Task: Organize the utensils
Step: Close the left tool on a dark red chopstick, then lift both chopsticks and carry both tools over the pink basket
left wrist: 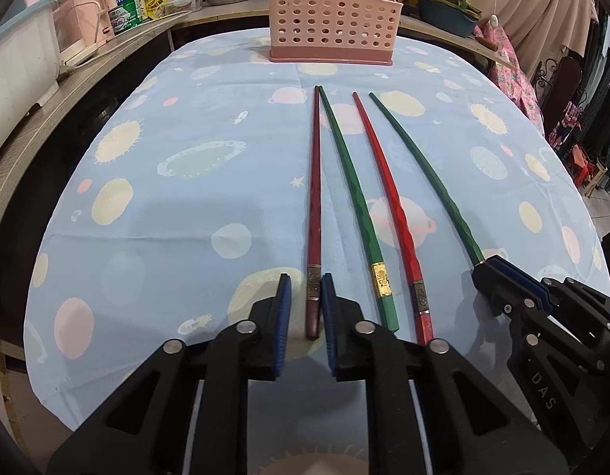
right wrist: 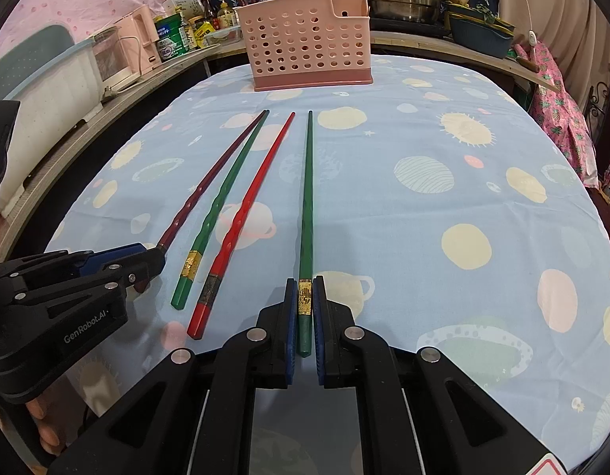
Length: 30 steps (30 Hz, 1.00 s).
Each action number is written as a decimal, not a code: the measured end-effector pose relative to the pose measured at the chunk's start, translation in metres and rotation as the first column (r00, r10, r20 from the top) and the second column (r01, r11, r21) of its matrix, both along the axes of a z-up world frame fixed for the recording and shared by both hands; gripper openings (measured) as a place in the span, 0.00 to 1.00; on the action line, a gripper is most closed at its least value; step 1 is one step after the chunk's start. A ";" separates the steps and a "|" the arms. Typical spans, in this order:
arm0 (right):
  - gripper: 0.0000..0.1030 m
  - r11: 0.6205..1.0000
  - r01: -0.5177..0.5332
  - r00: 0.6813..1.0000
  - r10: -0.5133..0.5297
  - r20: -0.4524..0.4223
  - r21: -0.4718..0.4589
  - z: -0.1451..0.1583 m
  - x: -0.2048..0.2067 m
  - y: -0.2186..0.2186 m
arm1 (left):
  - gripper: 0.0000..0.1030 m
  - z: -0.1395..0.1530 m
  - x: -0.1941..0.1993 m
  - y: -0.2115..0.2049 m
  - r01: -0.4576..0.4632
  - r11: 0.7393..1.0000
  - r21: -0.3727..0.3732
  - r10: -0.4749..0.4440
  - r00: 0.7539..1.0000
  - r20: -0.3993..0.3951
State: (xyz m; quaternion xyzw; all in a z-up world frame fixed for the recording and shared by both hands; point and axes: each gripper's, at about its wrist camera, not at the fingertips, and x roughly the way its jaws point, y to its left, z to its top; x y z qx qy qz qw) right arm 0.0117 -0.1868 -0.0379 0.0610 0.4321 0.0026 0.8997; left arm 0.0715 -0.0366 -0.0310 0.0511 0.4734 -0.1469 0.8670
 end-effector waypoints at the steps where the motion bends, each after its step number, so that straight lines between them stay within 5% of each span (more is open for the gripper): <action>1: 0.07 1.000 0.000 1.000 0.000 0.000 0.000 0.000 0.000 -0.001 | 0.09 0.000 0.000 0.000 0.002 1.000 -0.003 -0.002 1.000 -0.003; 13: 0.07 1.000 0.014 1.000 -0.014 0.007 0.007 0.004 0.000 -0.005 | 0.07 0.008 0.004 0.005 -0.011 0.999 -0.033 0.010 1.000 -0.018; 30: 0.07 0.998 0.056 0.991 -0.060 0.120 0.039 0.056 0.010 -0.027 | 0.07 0.057 0.014 0.013 -0.042 0.995 -0.089 0.047 0.998 0.052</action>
